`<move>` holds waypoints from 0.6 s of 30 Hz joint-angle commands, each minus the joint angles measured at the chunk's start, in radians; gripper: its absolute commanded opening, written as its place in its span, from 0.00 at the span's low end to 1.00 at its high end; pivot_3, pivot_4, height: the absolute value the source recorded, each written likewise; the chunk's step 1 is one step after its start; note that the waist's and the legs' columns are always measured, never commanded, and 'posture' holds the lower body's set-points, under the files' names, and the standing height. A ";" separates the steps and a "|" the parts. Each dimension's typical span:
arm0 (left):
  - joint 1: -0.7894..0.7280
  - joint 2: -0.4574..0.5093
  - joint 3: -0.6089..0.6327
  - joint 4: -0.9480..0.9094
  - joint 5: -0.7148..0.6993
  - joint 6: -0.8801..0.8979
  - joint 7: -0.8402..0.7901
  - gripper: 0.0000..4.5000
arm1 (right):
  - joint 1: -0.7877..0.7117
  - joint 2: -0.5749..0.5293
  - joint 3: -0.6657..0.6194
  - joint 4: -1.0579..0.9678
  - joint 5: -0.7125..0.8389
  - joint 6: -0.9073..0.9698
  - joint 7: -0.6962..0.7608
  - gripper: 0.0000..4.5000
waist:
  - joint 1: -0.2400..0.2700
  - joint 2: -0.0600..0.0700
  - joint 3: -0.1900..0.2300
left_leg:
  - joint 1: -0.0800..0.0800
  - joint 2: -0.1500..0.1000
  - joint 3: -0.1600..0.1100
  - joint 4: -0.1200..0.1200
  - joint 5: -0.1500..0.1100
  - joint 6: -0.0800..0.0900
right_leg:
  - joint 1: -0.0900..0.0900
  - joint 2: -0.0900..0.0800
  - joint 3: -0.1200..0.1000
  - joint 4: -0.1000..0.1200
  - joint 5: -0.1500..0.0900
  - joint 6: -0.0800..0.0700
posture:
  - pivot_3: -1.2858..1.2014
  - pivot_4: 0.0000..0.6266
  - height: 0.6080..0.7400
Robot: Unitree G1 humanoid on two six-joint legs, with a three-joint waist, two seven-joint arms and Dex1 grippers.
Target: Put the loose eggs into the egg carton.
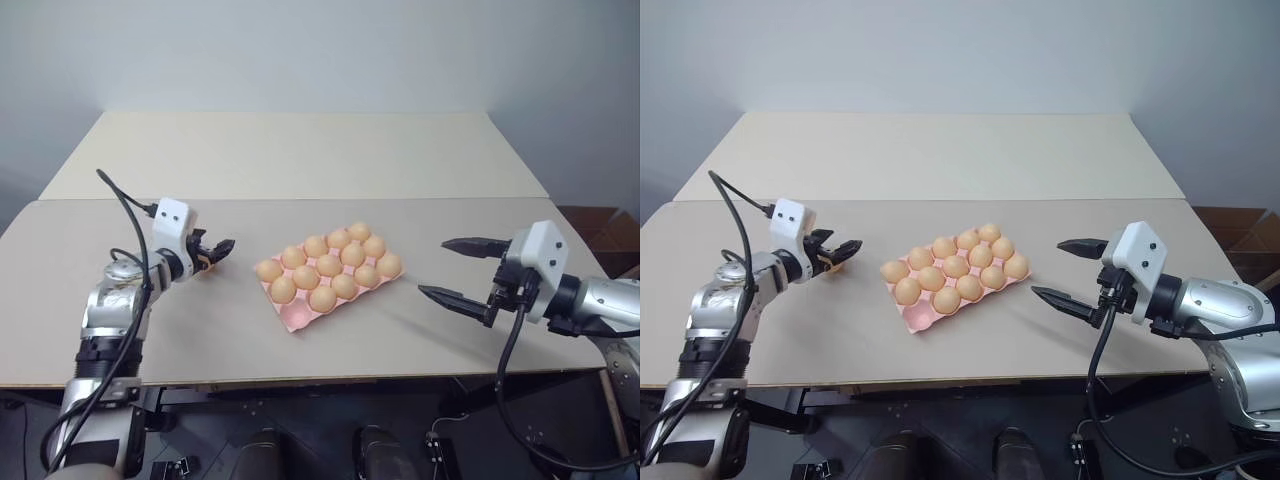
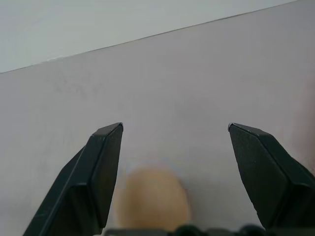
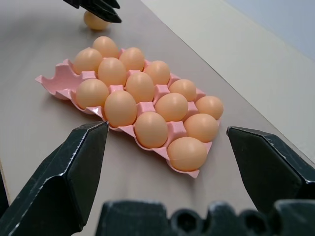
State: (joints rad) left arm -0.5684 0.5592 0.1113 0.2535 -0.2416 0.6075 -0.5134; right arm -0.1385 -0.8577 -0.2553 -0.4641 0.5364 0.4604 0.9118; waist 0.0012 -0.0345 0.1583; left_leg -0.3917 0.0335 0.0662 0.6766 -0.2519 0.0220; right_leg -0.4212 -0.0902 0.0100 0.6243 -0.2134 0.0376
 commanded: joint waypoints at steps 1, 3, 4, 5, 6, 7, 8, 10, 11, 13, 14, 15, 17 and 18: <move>-0.014 0.000 -0.008 0.020 0.021 -0.001 0.009 0.83 | 0.014 -0.011 -0.058 -0.048 0.032 0.010 -0.009 1.00 | -0.001 0.000 0.000 | 0.000 0.000 0.000 0.000 0.000 0.000 | 0.000 0.000 0.000 0.000 0.000 0.000 | 0.52 0.24 1.00; -0.007 -0.006 -0.011 0.007 0.021 0.012 0.012 0.83 | 0.024 -0.012 -0.068 -0.058 0.037 0.014 -0.012 1.00 | 0.000 0.000 0.000 | 0.000 0.000 0.000 0.000 0.000 0.000 | 0.000 0.000 0.000 0.000 0.000 0.000 | 0.52 0.24 1.00; -0.001 -0.010 -0.006 -0.003 0.016 0.019 0.013 0.83 | 0.028 -0.013 -0.071 -0.062 0.038 0.015 -0.013 1.00 | 0.002 0.000 0.000 | -0.001 0.000 0.000 0.000 0.000 0.000 | 0.000 0.000 -0.001 0.000 0.000 0.000 | 0.52 0.24 1.00; 0.005 -0.012 -0.003 -0.014 0.010 0.028 0.012 0.83 | 0.031 -0.013 -0.074 -0.065 0.040 0.016 -0.015 1.00 | 0.002 0.000 0.000 | 0.000 0.000 0.000 0.000 0.000 0.000 | 0.000 0.000 -0.001 0.000 0.000 0.000 | 0.52 0.24 1.00; 0.010 -0.010 -0.002 -0.024 0.010 0.040 0.015 0.83 | 0.033 -0.013 -0.075 -0.067 0.041 0.017 -0.015 1.00 | 0.003 0.000 0.000 | 0.000 0.000 0.000 0.001 0.000 0.000 | 0.000 -0.001 -0.001 0.000 0.000 0.000 | 0.52 0.24 1.00; 0.013 -0.008 -0.002 -0.030 0.011 0.049 0.017 0.83 | 0.035 -0.013 -0.076 -0.068 0.042 0.017 -0.016 1.00 | 0.002 0.000 0.000 | 0.000 0.000 -0.001 0.001 0.000 0.000 | 0.000 -0.001 -0.001 0.000 0.000 0.000 | 0.52 0.24 1.00; 0.019 -0.006 0.001 -0.032 0.011 0.062 0.020 0.83 | 0.034 -0.013 -0.076 -0.069 0.044 0.019 -0.018 1.00 | 0.002 0.000 0.000 | 0.000 0.000 -0.001 0.001 0.000 0.000 | 0.001 -0.001 -0.001 0.000 0.000 0.000 | 0.52 0.24 1.00; 0.032 -0.003 0.001 -0.036 0.014 0.080 0.025 0.83 | 0.035 -0.012 -0.079 -0.070 0.048 0.019 -0.018 1.00 | 0.002 0.000 0.000 | 0.000 0.000 -0.001 0.001 0.000 0.000 | 0.000 0.000 0.000 0.001 0.000 0.000 | 0.52 0.24 1.00; 0.037 -0.001 -0.001 -0.038 0.013 0.099 0.024 0.83 | 0.034 -0.013 -0.079 -0.068 0.048 0.019 -0.018 1.00 | 0.002 0.000 0.000 | 0.000 0.000 -0.002 0.001 0.000 0.000 | 0.000 0.000 -0.001 0.001 0.000 0.000 | 0.52 0.24 1.00; 0.041 -0.004 -0.006 -0.029 0.019 0.120 0.033 0.79 | 0.029 -0.013 -0.075 -0.060 0.045 0.016 -0.018 1.00 | 0.002 0.000 0.000 | 0.000 0.000 -0.002 0.001 0.000 0.000 | 0.000 0.000 -0.001 0.000 0.000 0.000 | 0.52 0.24 1.00; 0.042 -0.004 -0.012 -0.022 0.026 0.120 0.036 0.74 | 0.025 -0.013 -0.074 -0.056 0.043 0.015 -0.020 1.00 | 0.002 0.000 0.000 | 0.000 0.000 -0.002 0.001 0.000 0.000 | 0.001 -0.001 0.000 0.000 0.000 0.000 | 0.52 0.24 1.00; 0.041 -0.006 -0.013 -0.015 0.029 0.116 0.038 0.70 | 0.021 -0.011 -0.073 -0.054 0.043 0.016 -0.025 1.00 | 0.002 0.000 0.000 | 0.000 0.000 -0.002 0.001 0.000 0.000 | 0.001 -0.001 0.000 0.000 0.000 0.000 | 0.52 0.24 1.00; 0.031 -0.011 -0.007 -0.007 0.023 0.127 0.040 0.57 | 0.014 -0.008 -0.074 -0.055 0.048 0.024 -0.034 1.00 | 0.003 0.000 0.000 | 0.001 0.000 -0.002 0.001 0.000 0.000 | 0.001 -0.001 0.000 0.000 0.000 0.000 | 0.52 0.24 1.00; 0.025 -0.010 -0.007 -0.007 0.020 0.128 0.036 0.50 | 0.011 -0.006 -0.076 -0.056 0.053 0.031 -0.043 1.00 | 0.003 0.000 0.000 | 0.001 0.000 -0.002 0.001 0.000 0.000 | 0.001 -0.001 0.000 0.001 0.000 0.000 | 0.52 0.24 1.00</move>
State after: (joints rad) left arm -0.5364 0.5494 0.1018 0.2463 -0.2191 0.7202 -0.4716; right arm -0.1078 -0.8577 -0.2907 -0.5023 0.5722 0.4874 0.8836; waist 0.0039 -0.0344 0.1583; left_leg -0.3908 0.0332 0.0644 0.6773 -0.2519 0.0219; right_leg -0.4202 -0.0909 0.0099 0.6249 -0.2132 0.0378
